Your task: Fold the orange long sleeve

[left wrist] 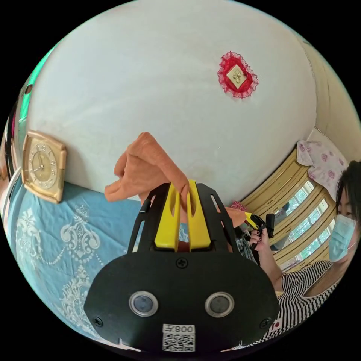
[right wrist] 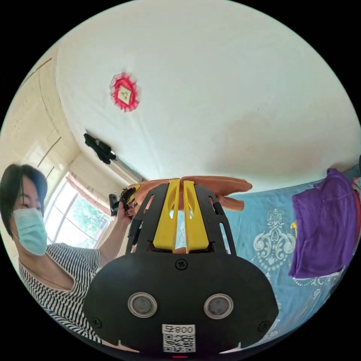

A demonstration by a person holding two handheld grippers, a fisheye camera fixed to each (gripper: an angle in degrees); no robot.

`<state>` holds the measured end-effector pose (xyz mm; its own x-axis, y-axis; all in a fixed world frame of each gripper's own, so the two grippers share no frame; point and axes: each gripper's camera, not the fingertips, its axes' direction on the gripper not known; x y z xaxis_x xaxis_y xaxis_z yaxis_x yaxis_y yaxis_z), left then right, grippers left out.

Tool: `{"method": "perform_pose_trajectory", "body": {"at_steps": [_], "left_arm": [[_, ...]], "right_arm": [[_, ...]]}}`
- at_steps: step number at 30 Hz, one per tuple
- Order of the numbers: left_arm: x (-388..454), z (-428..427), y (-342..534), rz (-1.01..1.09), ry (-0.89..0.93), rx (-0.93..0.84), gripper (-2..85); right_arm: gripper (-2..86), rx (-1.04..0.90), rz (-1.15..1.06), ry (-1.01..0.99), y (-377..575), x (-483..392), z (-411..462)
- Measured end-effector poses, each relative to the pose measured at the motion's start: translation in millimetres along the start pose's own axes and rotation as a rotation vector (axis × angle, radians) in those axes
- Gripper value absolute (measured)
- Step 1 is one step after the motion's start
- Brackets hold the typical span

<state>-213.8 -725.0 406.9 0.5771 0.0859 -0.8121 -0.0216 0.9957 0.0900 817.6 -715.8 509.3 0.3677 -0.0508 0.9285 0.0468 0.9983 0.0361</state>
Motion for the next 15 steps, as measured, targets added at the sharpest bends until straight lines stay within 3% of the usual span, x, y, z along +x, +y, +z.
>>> {"method": "perform_pose_trajectory", "body": {"at_steps": [3, 5, 8, 9, 12, 15], "left_arm": [[-73, -57, 97, -0.105, -0.120, -0.157, 5.1], [-158, -81, 203, -0.345, -0.265, -0.403, 5.5], [-257, -123, 334, -0.749, -0.407, -0.636, 3.6], [-270, -133, 351, -0.794, -0.424, -0.653, 3.1], [-304, -172, 381, -0.821, -0.416, -0.612, 3.2], [-327, -169, 355, -0.660, -0.404, -0.613, 6.3]], "right_arm": [[0.6, -0.178, 0.053, 0.008, 86, -22, 56], [0.7, -0.324, 0.157, 0.098, 153, -15, 96], [0.4, -0.606, 0.426, 0.260, 274, 28, 160], [0.4, -0.691, 0.529, 0.282, 313, 43, 177], [0.7, -0.682, 0.608, 0.302, 344, 43, 202], [1.5, -0.656, 0.476, 0.353, 314, 23, 243]]}}
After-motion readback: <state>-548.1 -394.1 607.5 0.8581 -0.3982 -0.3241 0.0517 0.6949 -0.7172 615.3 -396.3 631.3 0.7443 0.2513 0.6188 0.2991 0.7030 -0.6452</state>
